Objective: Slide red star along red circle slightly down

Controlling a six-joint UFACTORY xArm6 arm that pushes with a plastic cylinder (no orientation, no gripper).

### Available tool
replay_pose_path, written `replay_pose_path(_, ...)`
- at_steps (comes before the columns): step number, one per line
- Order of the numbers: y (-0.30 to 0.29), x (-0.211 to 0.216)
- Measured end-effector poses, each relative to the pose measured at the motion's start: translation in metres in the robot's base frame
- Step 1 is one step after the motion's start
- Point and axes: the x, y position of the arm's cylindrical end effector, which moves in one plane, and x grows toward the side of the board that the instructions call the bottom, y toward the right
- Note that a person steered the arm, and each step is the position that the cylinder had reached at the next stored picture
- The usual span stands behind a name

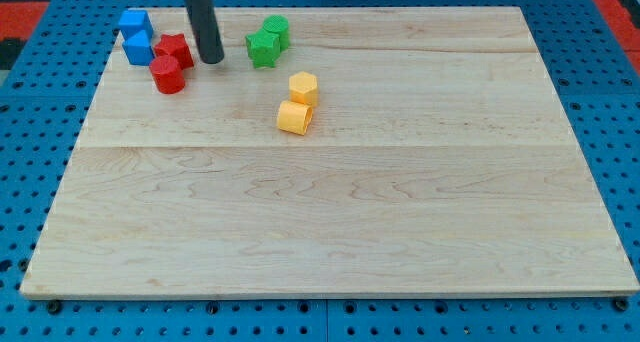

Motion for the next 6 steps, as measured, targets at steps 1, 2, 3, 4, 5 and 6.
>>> replay_pose_path(1, -0.002, -0.062)
replay_pose_path(2, -0.047, -0.091)
replay_pose_path(3, -0.065, -0.039)
replay_pose_path(4, -0.065, 0.011)
replay_pose_path(5, -0.060, 0.047)
replay_pose_path(6, -0.068, 0.039)
